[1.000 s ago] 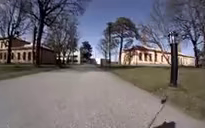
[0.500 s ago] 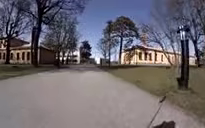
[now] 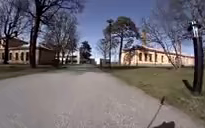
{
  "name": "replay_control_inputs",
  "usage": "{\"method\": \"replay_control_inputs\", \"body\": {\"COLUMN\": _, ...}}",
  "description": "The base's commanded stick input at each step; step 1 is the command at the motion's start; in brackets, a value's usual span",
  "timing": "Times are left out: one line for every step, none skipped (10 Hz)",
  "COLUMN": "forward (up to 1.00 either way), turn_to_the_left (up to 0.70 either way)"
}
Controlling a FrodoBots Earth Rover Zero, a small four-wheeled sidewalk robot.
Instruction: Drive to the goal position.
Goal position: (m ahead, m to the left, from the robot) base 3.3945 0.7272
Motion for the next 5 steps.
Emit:
{"method": "replay_control_inputs", "body": {"forward": 0.85, "turn_to_the_left": 0.00}}
{"method": "replay_control_inputs", "body": {"forward": 0.85, "turn_to_the_left": 0.00}}
{"method": "replay_control_inputs", "body": {"forward": 0.85, "turn_to_the_left": 0.00}}
{"method": "replay_control_inputs", "body": {"forward": 0.85, "turn_to_the_left": 0.00}}
{"method": "replay_control_inputs", "body": {"forward": 0.85, "turn_to_the_left": 0.00}}
